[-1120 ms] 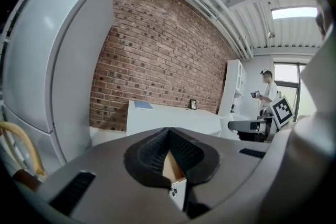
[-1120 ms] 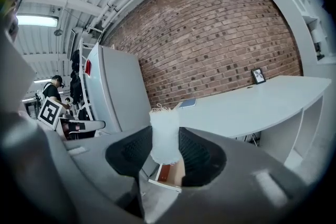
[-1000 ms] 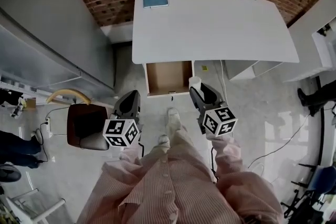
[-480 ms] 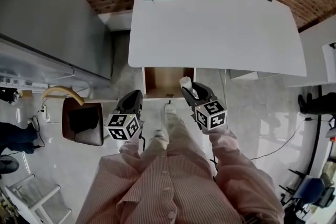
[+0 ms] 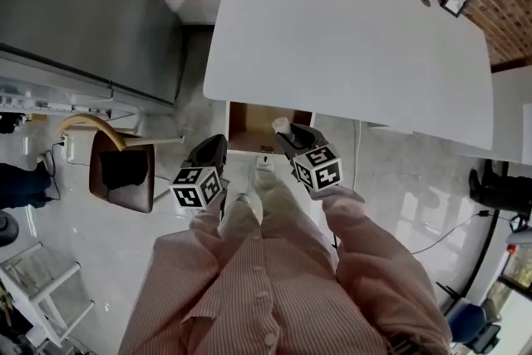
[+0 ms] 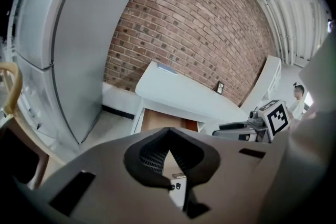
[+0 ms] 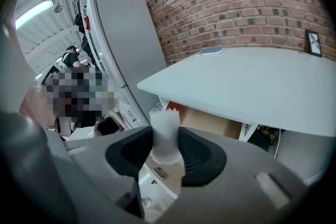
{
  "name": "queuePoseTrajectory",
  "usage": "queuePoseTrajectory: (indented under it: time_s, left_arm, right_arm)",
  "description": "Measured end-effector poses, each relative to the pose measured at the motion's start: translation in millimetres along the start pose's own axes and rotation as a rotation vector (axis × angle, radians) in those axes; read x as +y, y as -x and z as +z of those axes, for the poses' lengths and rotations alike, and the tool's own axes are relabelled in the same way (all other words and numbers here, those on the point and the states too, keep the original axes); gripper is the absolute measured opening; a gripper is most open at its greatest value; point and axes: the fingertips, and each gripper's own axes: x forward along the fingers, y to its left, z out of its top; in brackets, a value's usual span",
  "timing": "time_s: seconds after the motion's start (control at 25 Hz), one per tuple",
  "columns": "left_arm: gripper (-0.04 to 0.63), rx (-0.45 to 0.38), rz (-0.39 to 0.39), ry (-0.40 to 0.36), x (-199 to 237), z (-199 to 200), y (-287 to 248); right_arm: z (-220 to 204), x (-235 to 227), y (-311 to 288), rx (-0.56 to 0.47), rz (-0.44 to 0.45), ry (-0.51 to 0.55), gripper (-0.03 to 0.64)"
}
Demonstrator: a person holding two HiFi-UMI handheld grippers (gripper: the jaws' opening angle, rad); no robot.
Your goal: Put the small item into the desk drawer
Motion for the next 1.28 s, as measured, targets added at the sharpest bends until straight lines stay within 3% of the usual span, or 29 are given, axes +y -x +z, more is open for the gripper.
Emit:
queuePoseTrajectory:
  time_s: [0.52, 0.92, 1.28]
  left_arm:
    - [-0.002, -0.005, 0.015, 0.201, 26.2, -26.0, -47.1]
    - [-0.002, 0.047, -0.015, 0.232, 42.4, -62.3, -71.9]
    - [-0.002, 0.059, -0.044, 0.217, 51.8, -80.1, -88.8]
  right_arm:
    - [-32.8, -13.8, -80.7, 0.185, 0.062, 0.202, 0.161]
    - [-79.7, -28.1, -146.0, 0.337, 0.086, 0.267, 0.161]
    - [-117.3, -44.4, -179.4, 0.444, 0.030, 0.327, 0.161]
